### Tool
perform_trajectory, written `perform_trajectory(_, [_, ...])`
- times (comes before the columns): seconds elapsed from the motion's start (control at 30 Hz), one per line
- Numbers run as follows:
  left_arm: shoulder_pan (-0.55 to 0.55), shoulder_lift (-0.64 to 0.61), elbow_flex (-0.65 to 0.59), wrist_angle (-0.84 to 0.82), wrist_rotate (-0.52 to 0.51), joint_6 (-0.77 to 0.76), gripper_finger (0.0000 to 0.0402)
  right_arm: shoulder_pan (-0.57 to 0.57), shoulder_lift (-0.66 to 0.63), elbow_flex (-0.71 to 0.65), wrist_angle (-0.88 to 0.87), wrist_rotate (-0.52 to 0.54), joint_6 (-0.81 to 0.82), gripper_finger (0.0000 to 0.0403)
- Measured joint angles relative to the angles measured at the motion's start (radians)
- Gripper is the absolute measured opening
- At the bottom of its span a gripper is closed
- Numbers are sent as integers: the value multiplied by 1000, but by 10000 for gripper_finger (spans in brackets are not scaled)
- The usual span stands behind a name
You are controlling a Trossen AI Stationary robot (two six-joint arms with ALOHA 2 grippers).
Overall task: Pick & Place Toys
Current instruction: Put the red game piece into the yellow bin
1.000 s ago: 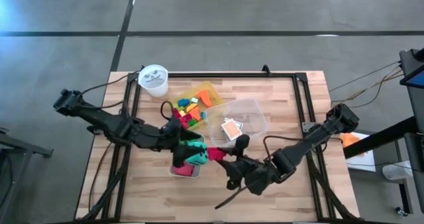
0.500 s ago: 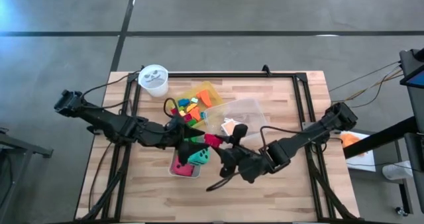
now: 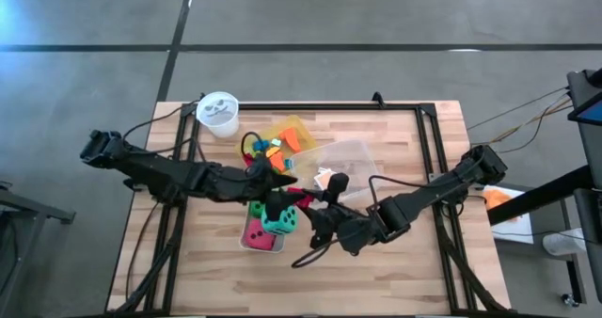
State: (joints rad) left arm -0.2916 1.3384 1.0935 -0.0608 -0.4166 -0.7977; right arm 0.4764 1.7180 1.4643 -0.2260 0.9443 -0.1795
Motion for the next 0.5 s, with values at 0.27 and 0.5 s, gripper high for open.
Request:
perform_trajectory(0.27, [7,18,0,29,89,16,298,-8,0,0,31,-2,-37,157])
perform_trajectory(0.5, [14,27,0,29,115,14,214,-20,0,0,45,-6,-42,157])
